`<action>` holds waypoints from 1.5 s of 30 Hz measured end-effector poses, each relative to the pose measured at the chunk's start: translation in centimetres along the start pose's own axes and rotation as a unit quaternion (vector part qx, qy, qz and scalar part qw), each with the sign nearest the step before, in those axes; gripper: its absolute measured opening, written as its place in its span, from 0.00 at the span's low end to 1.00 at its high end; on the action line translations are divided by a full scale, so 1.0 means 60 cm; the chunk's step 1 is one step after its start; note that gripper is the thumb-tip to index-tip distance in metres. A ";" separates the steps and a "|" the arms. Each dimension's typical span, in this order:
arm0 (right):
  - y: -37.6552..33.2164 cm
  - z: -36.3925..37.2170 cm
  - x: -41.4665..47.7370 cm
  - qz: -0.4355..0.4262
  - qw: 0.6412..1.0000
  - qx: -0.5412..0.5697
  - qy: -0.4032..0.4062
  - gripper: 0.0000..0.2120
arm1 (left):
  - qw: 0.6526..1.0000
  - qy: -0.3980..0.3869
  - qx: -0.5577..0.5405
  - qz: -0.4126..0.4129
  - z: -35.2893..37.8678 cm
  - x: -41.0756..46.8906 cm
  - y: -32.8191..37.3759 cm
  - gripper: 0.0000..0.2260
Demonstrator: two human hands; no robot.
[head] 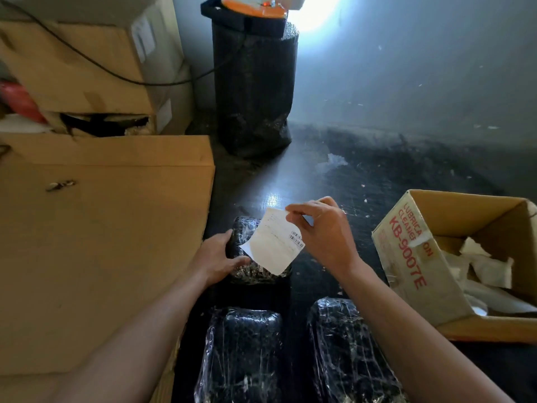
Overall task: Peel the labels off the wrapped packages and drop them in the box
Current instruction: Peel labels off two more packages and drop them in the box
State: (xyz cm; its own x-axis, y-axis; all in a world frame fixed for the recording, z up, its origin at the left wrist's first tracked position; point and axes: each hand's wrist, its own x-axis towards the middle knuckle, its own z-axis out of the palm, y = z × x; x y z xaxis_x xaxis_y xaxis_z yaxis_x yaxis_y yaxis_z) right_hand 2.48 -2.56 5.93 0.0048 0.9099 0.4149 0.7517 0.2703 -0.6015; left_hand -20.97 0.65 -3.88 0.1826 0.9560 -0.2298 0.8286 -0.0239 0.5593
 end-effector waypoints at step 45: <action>0.391 -0.499 -0.070 0.155 0.974 -0.155 -0.062 0.01 | 0.992 -0.009 0.080 0.095 0.253 -0.048 0.686 0.26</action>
State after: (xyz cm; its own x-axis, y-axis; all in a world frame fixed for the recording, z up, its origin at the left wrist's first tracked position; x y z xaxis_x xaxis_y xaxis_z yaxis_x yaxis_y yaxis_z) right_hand 39.87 -9.46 10.51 0.1978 0.9687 0.1501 0.8901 -0.1133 -0.4416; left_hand 20.62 -7.52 7.71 0.3523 0.9243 -0.1465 0.8509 -0.2512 0.4614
